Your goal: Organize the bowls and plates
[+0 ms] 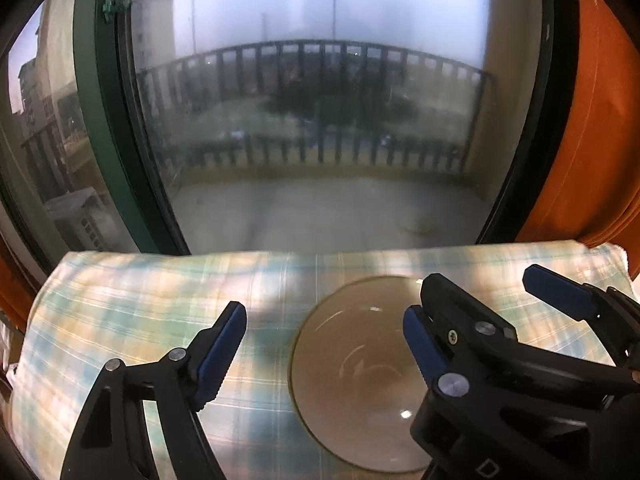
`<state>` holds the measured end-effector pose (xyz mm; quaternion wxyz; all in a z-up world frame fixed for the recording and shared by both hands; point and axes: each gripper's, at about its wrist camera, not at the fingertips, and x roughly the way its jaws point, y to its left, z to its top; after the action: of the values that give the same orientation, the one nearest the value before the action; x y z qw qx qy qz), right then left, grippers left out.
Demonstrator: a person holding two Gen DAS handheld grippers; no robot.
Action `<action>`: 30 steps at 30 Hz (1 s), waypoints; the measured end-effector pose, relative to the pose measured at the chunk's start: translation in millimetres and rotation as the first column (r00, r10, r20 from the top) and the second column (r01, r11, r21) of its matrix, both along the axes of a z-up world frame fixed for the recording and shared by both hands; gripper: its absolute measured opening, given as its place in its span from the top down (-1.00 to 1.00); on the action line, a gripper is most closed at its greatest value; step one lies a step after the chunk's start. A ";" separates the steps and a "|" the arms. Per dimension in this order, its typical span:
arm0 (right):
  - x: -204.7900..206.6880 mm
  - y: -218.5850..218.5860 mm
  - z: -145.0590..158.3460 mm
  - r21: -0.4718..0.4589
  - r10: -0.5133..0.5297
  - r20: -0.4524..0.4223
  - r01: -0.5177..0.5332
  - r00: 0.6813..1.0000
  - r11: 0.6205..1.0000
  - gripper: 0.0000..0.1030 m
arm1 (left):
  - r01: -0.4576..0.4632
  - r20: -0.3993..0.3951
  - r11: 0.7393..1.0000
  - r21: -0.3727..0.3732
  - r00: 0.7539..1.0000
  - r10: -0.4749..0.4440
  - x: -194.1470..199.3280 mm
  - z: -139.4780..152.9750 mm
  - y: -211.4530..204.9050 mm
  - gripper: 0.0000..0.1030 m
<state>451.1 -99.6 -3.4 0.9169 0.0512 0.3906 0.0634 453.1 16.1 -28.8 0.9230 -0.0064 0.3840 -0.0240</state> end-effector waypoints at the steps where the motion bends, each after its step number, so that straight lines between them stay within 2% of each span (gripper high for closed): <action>1: 2.8 0.3 -6.7 0.004 0.007 -0.008 -0.007 1.000 1.000 -0.55 | -0.001 -0.004 1.000 0.004 1.000 0.001 0.7 -3.0 -2.6 -0.59; 4: 11.1 -1.0 -24.4 0.024 0.017 -0.031 -0.017 0.999 1.000 -0.47 | 0.007 -0.030 1.000 -0.005 1.000 -0.007 8.3 -18.1 -4.3 -0.49; 5: 13.2 -1.5 -29.6 0.034 0.023 -0.039 -0.021 0.999 0.999 -0.45 | -0.004 -0.040 1.000 0.009 0.999 0.004 10.1 -22.9 -6.0 -0.31; 6: 13.7 -0.5 -32.5 0.036 0.023 -0.042 -0.022 0.999 0.999 -0.28 | -0.008 -0.040 1.000 0.021 0.999 0.009 11.2 -25.9 -7.0 -0.27; 7: 14.3 0.9 -36.9 0.015 0.020 -0.043 -0.019 0.999 1.000 -0.21 | -0.012 -0.041 1.000 0.026 0.999 0.013 12.7 -28.8 -6.9 -0.26; 10: 17.1 1.7 -45.7 -0.015 0.028 -0.048 -0.029 0.998 0.999 -0.03 | -0.014 -0.061 1.000 0.020 0.998 0.015 15.3 -35.2 -7.5 -0.08; 11: 17.6 1.6 -47.6 -0.015 0.031 -0.053 -0.032 0.998 0.999 0.00 | -0.011 -0.071 1.000 0.017 0.997 0.012 15.3 -36.6 -8.6 0.10; 12: 17.7 2.4 -48.6 -0.018 0.034 -0.057 -0.035 0.998 0.999 0.11 | -0.015 -0.074 1.000 0.022 0.997 0.017 14.6 -37.8 -8.2 0.20; 13: 18.3 4.4 -49.5 -0.022 0.034 -0.060 -0.036 0.998 0.999 0.23 | -0.022 -0.073 0.999 0.027 0.997 0.024 13.2 -38.6 -7.4 0.21; 14: 18.8 4.7 -50.8 -0.024 0.036 -0.065 -0.038 0.997 0.999 0.26 | -0.026 -0.073 0.999 0.028 0.997 0.028 12.6 -38.1 -7.0 0.28; 16: 19.2 1.9 -51.0 -0.010 0.038 -0.074 -0.039 0.997 0.999 0.39 | -0.030 -0.073 0.999 0.021 0.997 0.031 11.0 -37.7 -5.4 0.30; 23: 15.4 1.7 -45.1 -0.013 0.036 -0.090 -0.038 0.995 0.999 0.41 | -0.033 -0.089 0.999 0.009 0.995 0.034 6.5 -36.2 -4.7 0.32; 30: 2.9 2.2 -27.0 -0.014 0.050 -0.063 -0.051 0.997 0.999 0.41 | -0.038 -0.053 0.999 0.008 0.998 0.039 -8.3 -15.6 -2.4 0.32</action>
<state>454.0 -97.4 -30.5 0.9027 0.0359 0.4208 0.0819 444.8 13.8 -44.4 0.9127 -0.0112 0.4085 -0.0047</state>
